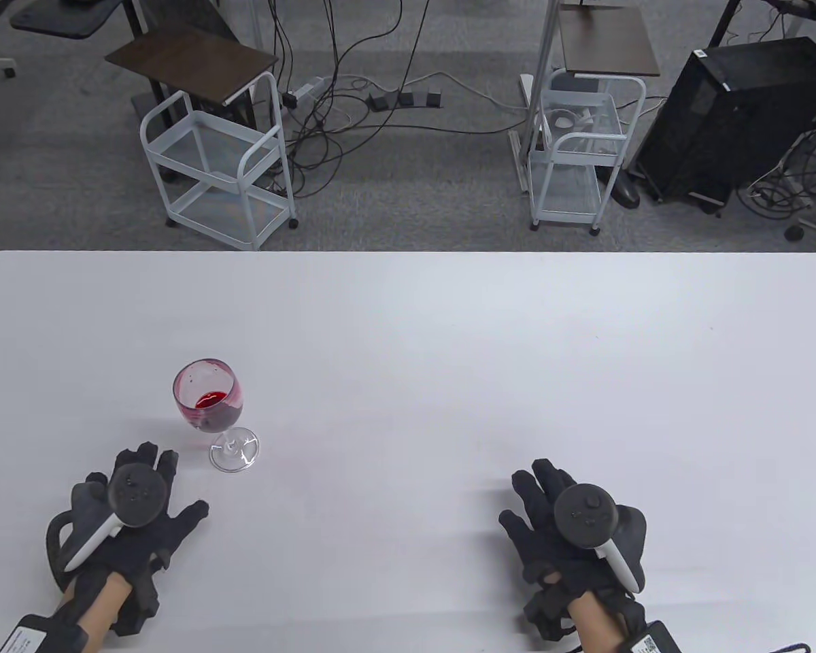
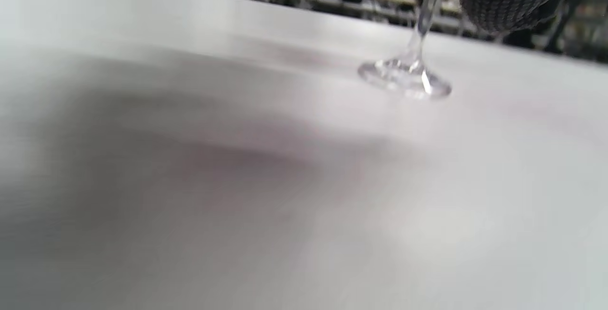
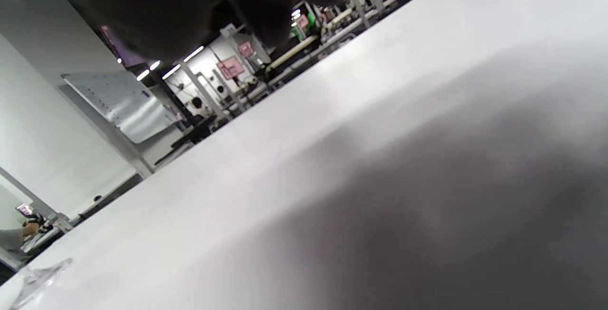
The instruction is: Shake wine glass in air
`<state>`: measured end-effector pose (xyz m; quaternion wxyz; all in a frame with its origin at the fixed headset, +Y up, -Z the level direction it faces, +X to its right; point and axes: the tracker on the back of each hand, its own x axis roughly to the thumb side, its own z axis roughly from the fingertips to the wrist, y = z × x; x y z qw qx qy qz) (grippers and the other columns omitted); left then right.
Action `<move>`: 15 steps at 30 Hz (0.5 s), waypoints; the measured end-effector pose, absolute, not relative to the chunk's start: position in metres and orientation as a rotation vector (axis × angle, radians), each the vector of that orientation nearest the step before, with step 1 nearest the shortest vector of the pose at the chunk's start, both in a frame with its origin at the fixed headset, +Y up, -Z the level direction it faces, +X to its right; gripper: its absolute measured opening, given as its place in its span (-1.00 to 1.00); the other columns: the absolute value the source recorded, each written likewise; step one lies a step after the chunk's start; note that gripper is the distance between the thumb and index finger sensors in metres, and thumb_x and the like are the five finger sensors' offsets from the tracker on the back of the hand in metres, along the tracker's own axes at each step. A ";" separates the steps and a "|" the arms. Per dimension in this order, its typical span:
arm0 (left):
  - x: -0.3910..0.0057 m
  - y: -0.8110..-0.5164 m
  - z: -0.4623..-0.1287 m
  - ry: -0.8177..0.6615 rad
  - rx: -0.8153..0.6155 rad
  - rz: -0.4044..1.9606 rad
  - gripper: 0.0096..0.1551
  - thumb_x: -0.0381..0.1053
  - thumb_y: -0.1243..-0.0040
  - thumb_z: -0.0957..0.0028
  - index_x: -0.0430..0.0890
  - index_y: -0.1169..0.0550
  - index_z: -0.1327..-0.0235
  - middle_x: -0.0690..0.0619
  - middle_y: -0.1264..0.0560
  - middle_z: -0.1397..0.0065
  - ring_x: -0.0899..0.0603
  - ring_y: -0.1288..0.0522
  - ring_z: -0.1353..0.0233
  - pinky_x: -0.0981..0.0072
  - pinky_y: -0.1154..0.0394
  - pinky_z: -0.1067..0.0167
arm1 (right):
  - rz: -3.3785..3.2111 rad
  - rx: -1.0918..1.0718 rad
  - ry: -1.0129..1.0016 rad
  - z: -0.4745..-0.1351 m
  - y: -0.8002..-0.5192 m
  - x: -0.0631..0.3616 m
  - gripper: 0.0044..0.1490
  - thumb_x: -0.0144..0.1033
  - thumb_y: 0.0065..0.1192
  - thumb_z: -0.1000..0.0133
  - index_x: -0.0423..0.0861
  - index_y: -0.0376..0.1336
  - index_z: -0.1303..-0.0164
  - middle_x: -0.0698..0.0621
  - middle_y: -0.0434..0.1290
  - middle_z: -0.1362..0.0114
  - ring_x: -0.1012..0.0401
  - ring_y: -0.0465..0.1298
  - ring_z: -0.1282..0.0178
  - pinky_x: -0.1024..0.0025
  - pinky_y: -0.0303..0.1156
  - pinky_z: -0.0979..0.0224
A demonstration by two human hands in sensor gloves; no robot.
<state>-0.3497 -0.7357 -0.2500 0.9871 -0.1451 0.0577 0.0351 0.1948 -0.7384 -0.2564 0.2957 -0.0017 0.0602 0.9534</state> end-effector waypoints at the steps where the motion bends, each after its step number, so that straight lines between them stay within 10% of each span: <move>1: -0.346 -0.738 -0.245 0.097 -0.285 0.031 0.12 0.57 -0.14 0.03 0.13 -0.06 -0.70 0.07 0.18 -0.81 -0.19 0.23 -0.84 -0.29 0.31 -0.57 | 2.538 -0.004 0.163 -0.256 -0.738 0.195 -0.13 0.12 0.20 0.01 0.04 0.10 -0.49 0.01 -0.09 -0.73 -0.09 -0.11 -0.70 -0.25 -0.15 -0.60; 15: -0.358 -0.748 -0.232 0.140 -0.311 0.007 0.18 0.65 -0.02 0.06 0.24 0.17 -0.67 0.14 0.41 -0.75 -0.12 0.49 -0.78 -0.24 0.49 -0.48 | 2.596 -0.021 0.117 -0.255 -0.737 0.193 -0.12 0.12 0.21 0.01 0.06 0.08 -0.50 0.03 -0.13 -0.74 -0.06 -0.17 -0.71 -0.24 -0.18 -0.61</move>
